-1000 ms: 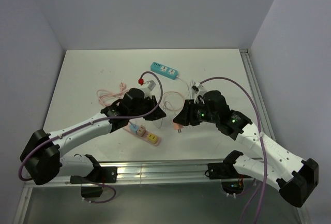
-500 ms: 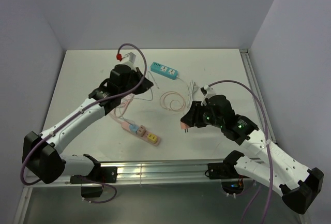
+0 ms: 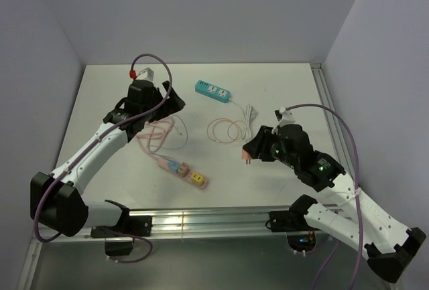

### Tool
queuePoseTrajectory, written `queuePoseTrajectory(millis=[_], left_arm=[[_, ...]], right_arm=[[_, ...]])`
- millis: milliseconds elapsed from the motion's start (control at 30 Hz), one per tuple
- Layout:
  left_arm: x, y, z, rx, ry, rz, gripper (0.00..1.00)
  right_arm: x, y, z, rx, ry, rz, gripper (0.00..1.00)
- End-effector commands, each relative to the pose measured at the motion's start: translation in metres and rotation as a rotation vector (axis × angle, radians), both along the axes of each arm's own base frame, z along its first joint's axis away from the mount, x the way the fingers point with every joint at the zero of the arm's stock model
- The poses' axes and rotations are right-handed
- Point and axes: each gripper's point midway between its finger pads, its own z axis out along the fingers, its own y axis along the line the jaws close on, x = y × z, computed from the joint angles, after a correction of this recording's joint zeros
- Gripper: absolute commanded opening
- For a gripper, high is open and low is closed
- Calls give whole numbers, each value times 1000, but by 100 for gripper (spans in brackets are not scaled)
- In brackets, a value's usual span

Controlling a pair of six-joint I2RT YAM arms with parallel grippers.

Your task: Insert the plug

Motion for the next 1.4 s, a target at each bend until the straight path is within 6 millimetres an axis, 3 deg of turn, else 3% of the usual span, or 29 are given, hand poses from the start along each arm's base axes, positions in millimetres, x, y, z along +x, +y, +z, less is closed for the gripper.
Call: queuePoseTrajectory(millis=[0,167,200,233,300,333,433,533,700,1000,1367], left_arm=[[-9,-6,27,-31,-81,-76,99],[-48,-30,67,-160,-224,-274,96],[-56,-38,83,-189,-296,-332,93],[-74,-46,87,-205,-335,-380,87],[-86,-55,97,-195,-417,-397,78],[-107,-73,103,-218,-471,-459,73],[-133,-94,104,-220,-551,-499,68],[-151,-109,99,-247,-603,-541,73],[-155,-128,89,-175,-655,-535,77],[-181,-169,81,-140,-702,-600,80],[-165,-181,63,-79,-611,-531,77]], right_arm=[[12,0,23,56,-39,-68,0],[20,7,17,122,38,-144,0],[22,9,11,122,64,-154,0],[22,11,10,144,89,-173,0],[25,15,7,162,119,-192,0],[25,17,7,194,142,-211,0],[26,22,14,284,164,-245,0],[25,22,17,375,185,-297,0],[25,22,27,495,201,-351,0],[29,27,29,518,221,-374,0],[26,30,33,525,205,-349,0]])
